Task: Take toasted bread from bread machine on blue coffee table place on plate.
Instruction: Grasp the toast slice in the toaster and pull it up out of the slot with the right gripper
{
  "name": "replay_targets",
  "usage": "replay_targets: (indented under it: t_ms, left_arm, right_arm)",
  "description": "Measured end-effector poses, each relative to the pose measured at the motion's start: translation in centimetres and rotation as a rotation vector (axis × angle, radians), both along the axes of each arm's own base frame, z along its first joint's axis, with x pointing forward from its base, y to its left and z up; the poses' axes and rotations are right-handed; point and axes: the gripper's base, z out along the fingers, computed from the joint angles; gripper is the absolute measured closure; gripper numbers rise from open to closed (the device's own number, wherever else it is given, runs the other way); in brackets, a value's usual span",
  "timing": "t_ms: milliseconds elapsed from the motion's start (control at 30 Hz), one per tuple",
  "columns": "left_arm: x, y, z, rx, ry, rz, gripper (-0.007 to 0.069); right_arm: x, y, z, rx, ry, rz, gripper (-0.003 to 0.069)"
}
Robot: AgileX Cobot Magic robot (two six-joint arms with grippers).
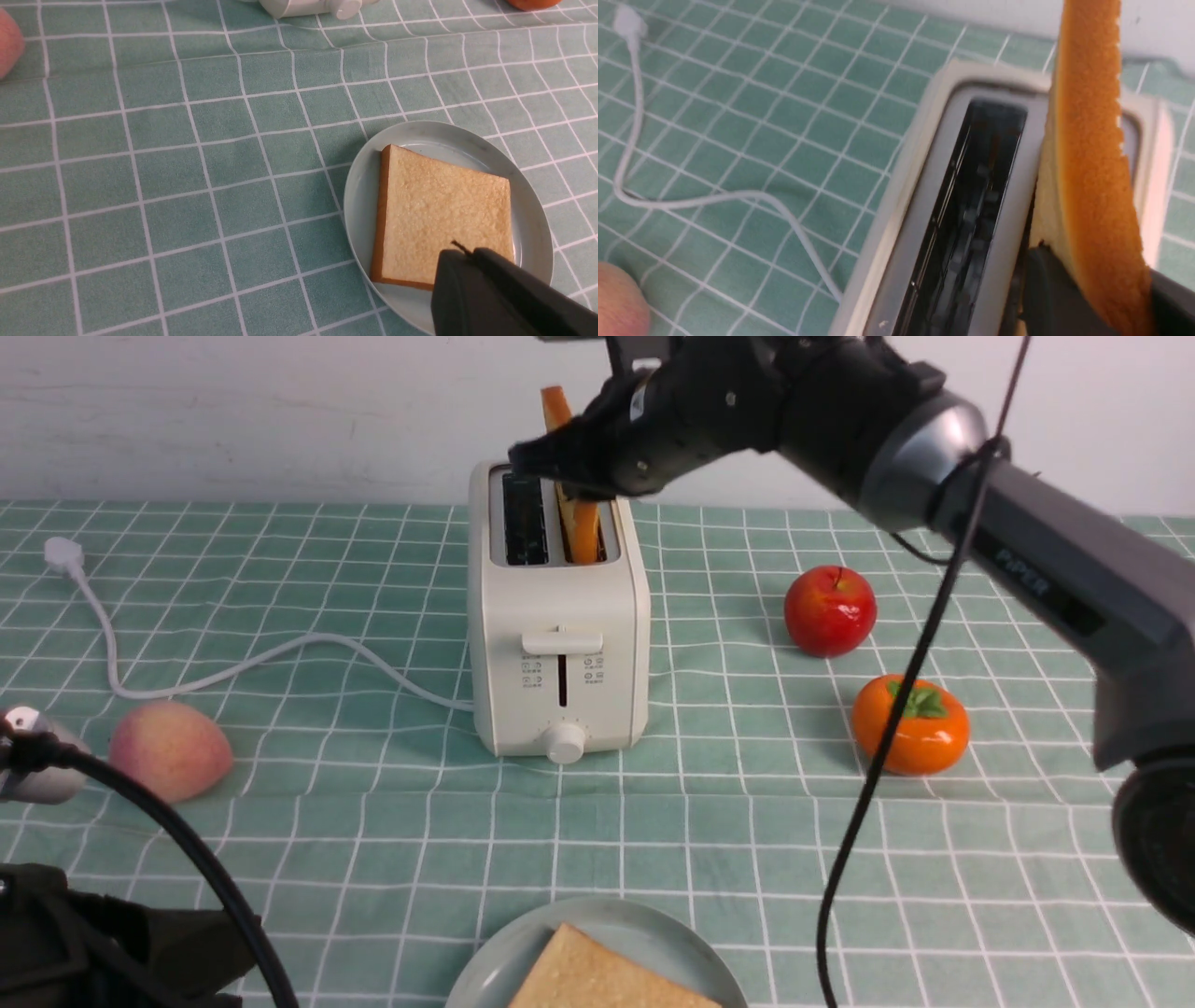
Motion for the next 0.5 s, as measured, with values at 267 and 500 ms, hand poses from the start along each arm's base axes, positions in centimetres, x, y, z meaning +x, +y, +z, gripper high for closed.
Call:
replay_targets:
  t_ms: [267, 500]
  left_arm:
    - [-0.1, 0.4, -0.4, 0.065, 0.027, 0.007, 0.0638]
    - [0.0, 0.5, -0.3, 0.076, 0.005, 0.006, 0.0638]
  right_arm:
    - [-10.6, -7.6, 14.9, -0.087, -0.148, -0.029, 0.0551]
    - [-19.2, -12.9, 19.8, -0.136, -0.145, -0.003, 0.0551]
